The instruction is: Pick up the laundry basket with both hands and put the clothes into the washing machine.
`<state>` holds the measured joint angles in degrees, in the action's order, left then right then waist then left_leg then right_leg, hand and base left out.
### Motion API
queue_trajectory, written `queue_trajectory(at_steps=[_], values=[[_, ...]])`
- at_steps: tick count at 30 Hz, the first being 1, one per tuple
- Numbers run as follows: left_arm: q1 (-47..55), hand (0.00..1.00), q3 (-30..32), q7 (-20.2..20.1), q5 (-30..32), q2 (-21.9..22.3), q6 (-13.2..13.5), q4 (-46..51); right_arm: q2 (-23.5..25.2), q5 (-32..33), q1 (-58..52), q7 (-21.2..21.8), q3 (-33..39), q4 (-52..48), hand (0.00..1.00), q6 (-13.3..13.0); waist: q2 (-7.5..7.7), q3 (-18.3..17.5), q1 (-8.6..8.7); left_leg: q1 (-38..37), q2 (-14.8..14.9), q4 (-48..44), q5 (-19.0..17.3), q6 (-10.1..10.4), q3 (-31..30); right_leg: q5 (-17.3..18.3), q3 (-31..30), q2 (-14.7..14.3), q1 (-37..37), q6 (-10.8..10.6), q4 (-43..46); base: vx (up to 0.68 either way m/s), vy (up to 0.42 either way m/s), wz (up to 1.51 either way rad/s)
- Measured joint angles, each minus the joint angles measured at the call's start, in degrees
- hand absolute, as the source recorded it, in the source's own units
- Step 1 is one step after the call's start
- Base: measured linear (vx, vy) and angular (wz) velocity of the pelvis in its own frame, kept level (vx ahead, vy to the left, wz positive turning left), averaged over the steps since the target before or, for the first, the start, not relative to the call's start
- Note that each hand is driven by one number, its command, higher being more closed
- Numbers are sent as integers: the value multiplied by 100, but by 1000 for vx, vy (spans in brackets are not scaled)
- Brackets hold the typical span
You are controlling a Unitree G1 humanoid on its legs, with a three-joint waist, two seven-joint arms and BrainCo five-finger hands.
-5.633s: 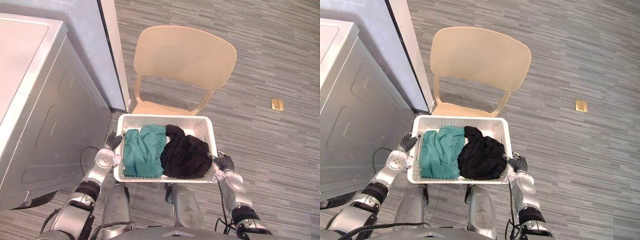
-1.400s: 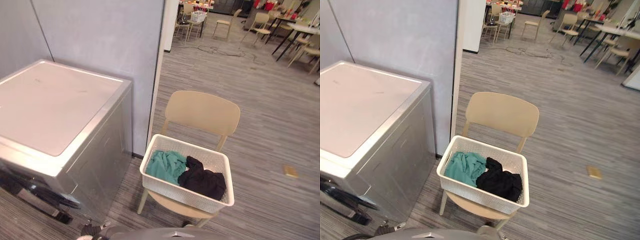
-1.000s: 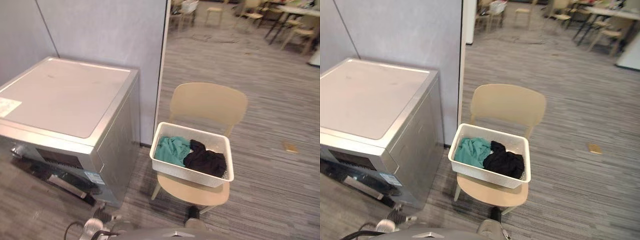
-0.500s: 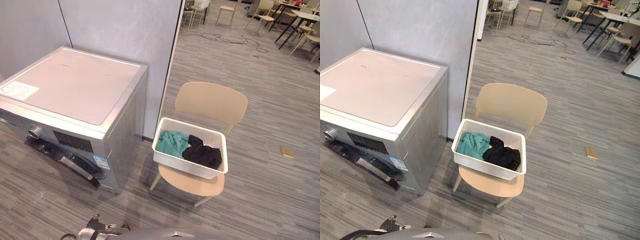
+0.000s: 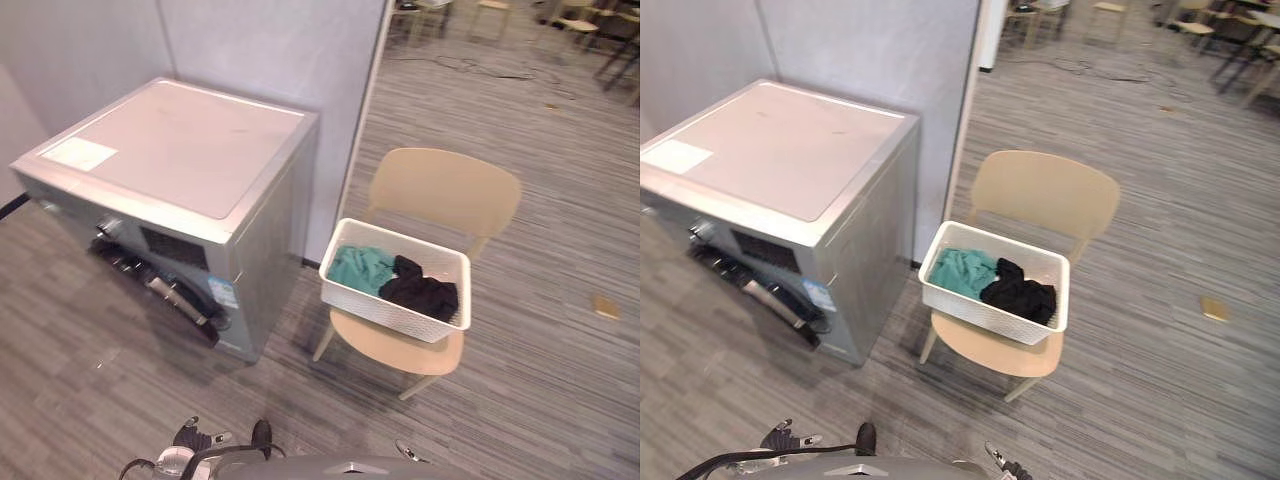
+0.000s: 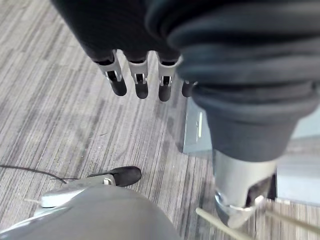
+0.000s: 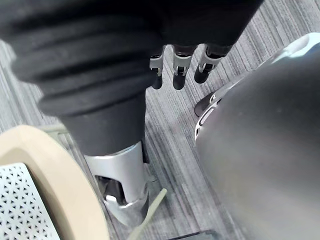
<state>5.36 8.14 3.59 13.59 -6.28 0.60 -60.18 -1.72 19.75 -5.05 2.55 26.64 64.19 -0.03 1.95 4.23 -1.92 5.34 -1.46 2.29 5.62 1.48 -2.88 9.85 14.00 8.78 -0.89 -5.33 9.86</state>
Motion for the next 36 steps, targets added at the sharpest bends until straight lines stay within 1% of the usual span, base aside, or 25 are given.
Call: queue_trajectory(at_steps=[4, 6, 7, 8, 9, 10, 12, 13, 14, 15, 16, 17, 19, 21, 24, 26, 27, 28, 29, 30, 31, 32, 34, 35, 36], values=[[122, 0, 400, 78, -181, 240, 71, 468, -85, -95, 266, -26, -334, -213, 0, -23, -115, 202, -94, 775, -41, -407, 206, 45, -388, 87, 590, 98, 525, 106, 663, -106, -12, 80], [37, 0, 848, 102, -285, 233, 59, 480, -29, -196, 453, -50, -327, -306, 0, -34, 65, 547, -29, 1170, 100, -1663, -417, -289, 371, 6, 1059, 510, 495, 83, 785, -69, 37, 93], [119, 0, 1015, 117, -341, 279, 52, 476, -12, -192, 444, -58, -338, -448, 0, -31, 154, 587, -76, 1217, 364, -2758, -818, -297, 845, -14, 1150, 683, 414, 57, 859, -35, 65, 59], [261, 0, 1181, 159, -407, 342, 51, 476, -11, -191, 331, -61, -339, -663, 0, -73, 131, 580, -88, 1088, 804, -3358, -1164, -188, 1085, -27, 1261, 743, 285, 37, 888, -21, 103, 50], [299, 0, 1253, 190, -448, 384, 48, 458, -11, -191, 279, -60, -339, -733, 0, -101, 60, 540, -89, 1006, 1025, -3529, -1296, -108, 1108, -28, 1332, 758, 264, 36, 936, 0, 157, 46], [343, 0, 1322, 216, -450, 425, 45, 425, -17, -191, 243, -60, -335, -790, 0, -128, -35, 481, -92, 888, 1377, -3614, -1458, -21, 1116, -31, 1412, 808, 283, 31, 1056, 11, 316, 56], [299, 0, 1351, 220, -448, 369, 27, 267, -25, -187, 253, -58, -225, -715, 0, -128, -115, 436, 34, 733, 2176, -3151, -1491, -145, 1369, -101, 1723, 1184, 294, -92, 1395, 28, 467, 100], [257, 0, 1318, 221, -451, 383, 19, 265, -36, -173, 235, -68, -132, -690, 0, -151, -143, 413, 66, 703, 2303, -2838, -1383, -136, 1466, -144, 1832, 1314, 279, -172, 1473, 67, 458, 131], [201, 0, 1109, 220, -454, 267, -5, 272, -104, -153, 306, -65, 91, -459, 0, -144, -76, 381, 97, 604, 1831, -2455, -1407, 609, 1412, -187, 1932, 1558, 233, -461, 1403, 77, 405, 112], [163, 0, 966, 227, -468, 165, 0, 284, -101, -140, 349, -58, 102, -324, 0, -126, -25, 397, 135, 677, 1647, -2398, -1374, 682, 1302, -81, 1892, 1527, 149, -623, 1217, 75, 336, 132], [61, 0, 644, 225, -504, 21, -1, 291, -103, -103, 387, -54, 128, -42, 0, -79, 87, 392, 145, 698, 1398, -2340, -1364, 686, 1101, -65, 1897, 1279, -150, -649, 735, 48, 177, 96], [40, 0, 511, 223, -498, -6, -3, 297, -96, -102, 363, -58, 170, 26, 0, -68, 99, 383, 146, 680, 1277, -2370, -1377, 663, 1030, -142, 1968, 1258, -370, -580, 495, 68, 149, 101], [-23, 0, -26, 198, -554, -104, 29, 356, -102, -112, 268, -80, 178, 97, 0, -85, 25, 339, 121, 702, 985, -2545, -1392, 620, 778, -824, 2037, 1295, -801, -579, 98, 94, 295, 77], [-138, 0, -480, 147, -551, -165, 162, 550, -228, -112, 297, -160, 168, 96, 0, -71, -61, 229, 54, 905, 772, -2649, -1445, 475, 612, -1228, 2195, 1442, -763, -667, 143, 31, 316, 50], [-199, 0, -742, 83, -550, -147, 234, 529, -326, -129, 395, -189, 53, 56, 0, -74, -152, 214, 40, 1040, 511, -2589, -1520, 222, 570, -1401, 2253, 1749, -585, -670, 400, -41, 216, 25], [-181, 0, -770, 90, -550, -161, 227, 254, -413, -173, 448, -193, -211, -123, 0, -74, -282, 219, 29, 1117, 382, -2549, -1561, 36, 619, -1715, 2126, 1983, -223, -174, 798, -69, 229, -6], [-100, 0, -671, 94, -550, -176, 215, 30, -467, -169, 518, -192, -555, -259, 0, -65, -413, 221, 6, 1001, 444, -2371, -1605, -24, 737, -1868, 1679, 1924, 111, 521, 1060, -14, 248, -49], [15, 0, -468, 98, -532, -251, 156, -127, -362, -164, 627, -175, -920, -420, 0, -100, -409, 317, 49, 811, 565, -2189, -1561, -52, 819, -1206, 950, 1552, 439, 394, 1625, -11, 214, -57], [67, 0, -383, 99, -505, -318, 109, -205, -282, -160, 641, -168, -1100, -530, 0, -90, -363, 350, 54, 701, 608, -2066, -1508, -78, 848, -830, 697, 1278, 560, 343, 1879, -5, 118, -49], [172, 0, -211, 98, -445, -537, 11, -334, -66, -148, 586, -112, -1493, -743, 0, -102, -175, 361, 60, 447, 625, -1690, -1375, -148, 946, -163, 509, 629, 733, 371, 2110, -10, 6, -28], [205, 0, -131, 103, -445, -581, -22, -340, -10, -145, 581, -81, -1628, -765, 0, -102, -83, 350, 67, 359, 619, -1556, -1331, -150, 974, 19, 514, 364, 755, 361, 2066, 10, -50, -28], [230, 0, -27, 102, -445, -596, -50, -339, 46, -103, 579, 0, -1798, -805, 0, -103, 66, 347, 64, 185, 608, -1323, -1240, -159, 1101, 284, 520, -114, 818, 359, 1838, 27, -77, -16], [167, 0, -3, 98, -445, -466, -56, -327, 37, -97, 567, -2, -1898, -1008, 0, -137, 98, 342, 136, 109, 557, -1174, -1110, -141, 1120, 323, 406, -547, 850, 359, 1171, 36, -87, 1], [115, 0, 56, 131, -450, -309, -59, -314, -10, -97, 486, -7, -1926, -1157, 0, -165, 128, 341, 216, 62, 415, -1065, -1046, -103, 1070, 119, 221, -644, 744, 740, 637, 41, -51, 19], [-10, 0, 87, 134, -458, -141, -49, -250, -112, -97, 448, -15, -1914, -1161, 0, -220, 51, 325, 243, 25, 418, -961, -1012, -45, 1030, 62, 242, -671, 664, 707, 556, 45, -12, 18]])
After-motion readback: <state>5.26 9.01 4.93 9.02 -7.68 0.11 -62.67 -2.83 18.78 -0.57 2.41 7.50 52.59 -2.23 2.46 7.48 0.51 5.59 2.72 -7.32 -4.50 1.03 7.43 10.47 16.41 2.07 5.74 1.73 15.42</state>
